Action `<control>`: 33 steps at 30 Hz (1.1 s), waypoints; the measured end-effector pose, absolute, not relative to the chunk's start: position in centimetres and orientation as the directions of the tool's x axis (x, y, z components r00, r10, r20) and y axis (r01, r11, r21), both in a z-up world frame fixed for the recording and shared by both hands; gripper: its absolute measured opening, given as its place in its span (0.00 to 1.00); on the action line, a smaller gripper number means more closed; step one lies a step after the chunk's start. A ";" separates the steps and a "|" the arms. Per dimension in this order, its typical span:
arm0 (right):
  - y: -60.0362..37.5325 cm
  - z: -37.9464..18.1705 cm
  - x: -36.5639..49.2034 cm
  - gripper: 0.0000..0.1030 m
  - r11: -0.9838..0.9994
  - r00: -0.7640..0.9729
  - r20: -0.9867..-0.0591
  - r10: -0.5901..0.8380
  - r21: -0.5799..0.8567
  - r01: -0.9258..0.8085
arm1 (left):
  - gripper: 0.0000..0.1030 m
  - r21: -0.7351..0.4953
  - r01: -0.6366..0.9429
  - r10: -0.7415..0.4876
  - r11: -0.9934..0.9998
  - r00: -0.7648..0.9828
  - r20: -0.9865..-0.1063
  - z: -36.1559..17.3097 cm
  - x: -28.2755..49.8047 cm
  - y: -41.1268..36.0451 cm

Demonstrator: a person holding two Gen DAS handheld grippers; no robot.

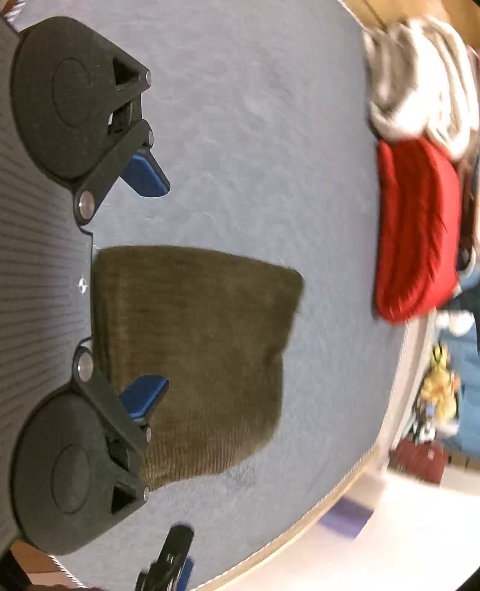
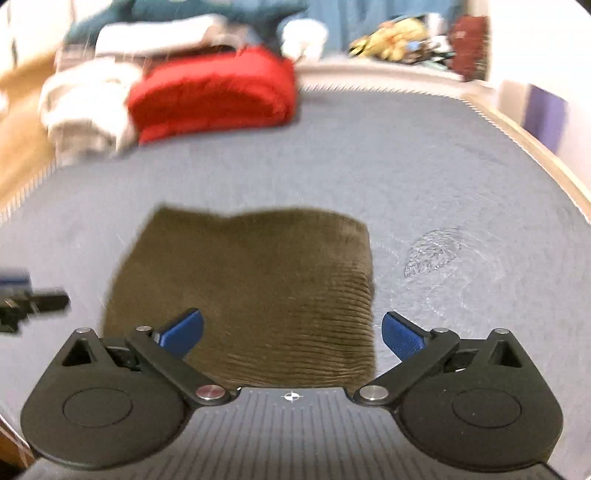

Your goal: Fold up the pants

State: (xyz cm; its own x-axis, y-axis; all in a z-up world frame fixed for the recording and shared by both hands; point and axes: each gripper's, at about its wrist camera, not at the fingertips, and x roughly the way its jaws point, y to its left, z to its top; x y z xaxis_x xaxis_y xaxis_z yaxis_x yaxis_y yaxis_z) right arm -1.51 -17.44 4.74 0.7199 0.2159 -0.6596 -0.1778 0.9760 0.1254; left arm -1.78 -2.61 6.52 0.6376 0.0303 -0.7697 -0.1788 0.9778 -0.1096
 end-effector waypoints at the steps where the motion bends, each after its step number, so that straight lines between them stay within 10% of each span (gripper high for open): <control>1: -17.4 4.5 -2.3 0.99 0.975 0.733 -0.642 0.224 0.141 -0.174 | 1.00 -0.106 -0.184 0.038 0.977 0.644 -0.764 6.6 -2.3 -2.6; 5: -18.0 1.2 -2.6 0.99 0.981 0.753 -0.630 0.190 0.147 -0.125 | 1.00 0.020 -0.213 0.142 0.977 0.573 -0.807 2.4 -2.5 -4.6; 33: -15.8 0.2 -0.3 0.99 0.968 0.664 -0.704 0.251 0.184 -0.171 | 1.00 -0.103 -0.122 -0.009 0.987 0.604 -0.797 1.0 -0.4 -5.9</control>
State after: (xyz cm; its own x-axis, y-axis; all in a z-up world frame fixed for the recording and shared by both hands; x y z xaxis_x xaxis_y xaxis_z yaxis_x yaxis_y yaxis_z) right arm -0.28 -15.80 0.18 0.6638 0.2513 -0.7044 -0.1710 0.9679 0.1842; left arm -0.42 -5.87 0.97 0.6036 -0.0089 -0.7973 -0.1222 0.9871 -0.1035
